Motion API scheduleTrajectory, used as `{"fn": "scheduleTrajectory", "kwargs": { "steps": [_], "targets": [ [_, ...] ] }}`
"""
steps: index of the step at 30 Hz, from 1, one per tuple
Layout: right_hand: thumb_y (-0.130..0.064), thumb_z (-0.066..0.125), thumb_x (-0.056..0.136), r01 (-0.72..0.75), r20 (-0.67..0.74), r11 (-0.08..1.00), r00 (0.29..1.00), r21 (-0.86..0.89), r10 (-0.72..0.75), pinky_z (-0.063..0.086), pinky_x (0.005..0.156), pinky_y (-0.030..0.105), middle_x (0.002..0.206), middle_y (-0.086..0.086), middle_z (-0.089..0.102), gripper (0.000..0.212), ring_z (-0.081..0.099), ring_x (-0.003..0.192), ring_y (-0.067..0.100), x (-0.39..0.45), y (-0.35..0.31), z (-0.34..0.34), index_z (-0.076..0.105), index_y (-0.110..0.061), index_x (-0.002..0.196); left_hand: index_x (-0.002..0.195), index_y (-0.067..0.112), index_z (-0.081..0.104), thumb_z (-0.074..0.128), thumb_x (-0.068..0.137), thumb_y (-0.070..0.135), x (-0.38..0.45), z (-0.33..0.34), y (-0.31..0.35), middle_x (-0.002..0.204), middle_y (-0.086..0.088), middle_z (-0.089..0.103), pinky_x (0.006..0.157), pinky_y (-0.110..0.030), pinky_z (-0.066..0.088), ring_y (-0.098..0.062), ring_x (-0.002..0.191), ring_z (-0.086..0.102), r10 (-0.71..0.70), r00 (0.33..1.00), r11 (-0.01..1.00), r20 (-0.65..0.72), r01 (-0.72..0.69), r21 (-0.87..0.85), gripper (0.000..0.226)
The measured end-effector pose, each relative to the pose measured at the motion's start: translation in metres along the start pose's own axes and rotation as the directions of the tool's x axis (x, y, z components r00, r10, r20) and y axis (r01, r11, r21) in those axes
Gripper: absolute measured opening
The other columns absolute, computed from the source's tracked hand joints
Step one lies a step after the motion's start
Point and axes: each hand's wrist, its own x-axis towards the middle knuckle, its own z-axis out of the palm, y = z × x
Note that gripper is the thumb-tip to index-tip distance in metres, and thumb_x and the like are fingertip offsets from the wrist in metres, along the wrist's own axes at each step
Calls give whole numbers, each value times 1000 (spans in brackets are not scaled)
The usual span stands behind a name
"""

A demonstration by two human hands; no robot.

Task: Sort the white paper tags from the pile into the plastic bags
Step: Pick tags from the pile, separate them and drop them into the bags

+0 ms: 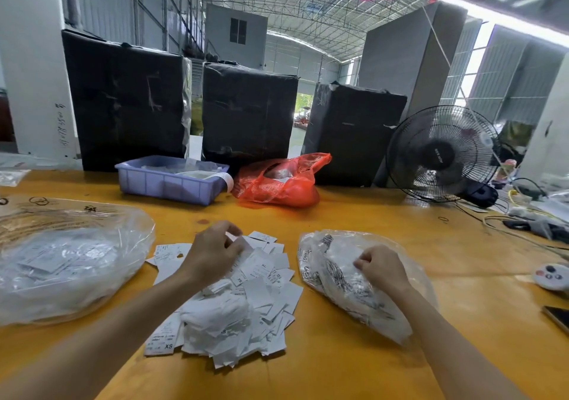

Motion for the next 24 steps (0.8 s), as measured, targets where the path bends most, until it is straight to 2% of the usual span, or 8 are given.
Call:
{"fn": "scheduleTrajectory", "kwargs": {
  "steps": [3,6,8,12,15,19,22,24],
  "targets": [
    [-9,56,93,20,-4,998,1000,52,-19,30,44,19,92,17,73,51,44,46,8,2,2,-4,43,-12,44,96,20,51,56,91,5,-3,-4,0,59,-4,55,41,-17,34,-11,46,43,-25,999,999,24,26,-23,16],
    [-4,60,87,39,-8,998,999,57,-39,36,44,16,91,23,72,35,49,47,14,0,3,-10,61,6,54,84,23,55,52,90,0,-5,-8,2,67,-13,61,46,-24,40,-17,52,50,-23,998,1000,53,22,7,24],
    [-9,74,78,86,-119,989,990,117,-72,45,57,21,84,13,73,19,62,65,18,-2,1,-13,68,2,63,77,22,60,52,88,-3,-8,-10,3,75,-13,64,54,-28,44,-24,63,58,-21,998,1000,59,20,17,29],
    [-8,83,67,58,-87,918,996,393,-25,45,59,25,68,8,63,23,58,63,18,-5,-4,-21,61,-6,63,76,16,69,54,84,-7,-10,-9,3,73,8,62,52,-11,41,-6,64,56,-19,998,999,53,17,48,29],
    [2,72,77,-51,55,728,998,684,19,46,58,22,73,12,63,10,57,64,19,-8,-4,-25,66,-2,84,77,13,72,55,84,-7,-10,-10,3,71,14,62,51,-6,39,-1,64,55,-17,999,999,35,16,31,28],
    [-8,70,80,38,-96,553,992,832,76,45,70,23,76,4,66,5,58,75,14,-15,-23,-37,68,-5,84,80,13,75,54,86,-4,-10,-13,4,73,13,62,52,-9,38,0,65,54,-35,999,999,28,34,37,27],
    [-19,72,71,-54,89,320,991,946,-95,49,81,31,80,7,71,16,65,81,18,-33,-55,-47,66,-8,80,78,15,75,53,86,-3,-10,-11,15,76,8,62,55,-16,42,-5,69,53,-49,997,997,59,52,-50,29],
    [-22,72,66,-162,228,239,932,957,-280,53,72,28,75,6,71,13,67,73,17,-47,-82,-45,69,-11,73,72,18,73,57,89,11,-12,-11,24,76,3,62,58,-17,43,-11,73,53,-61,989,966,134,92,-241,24]
  ]
}}
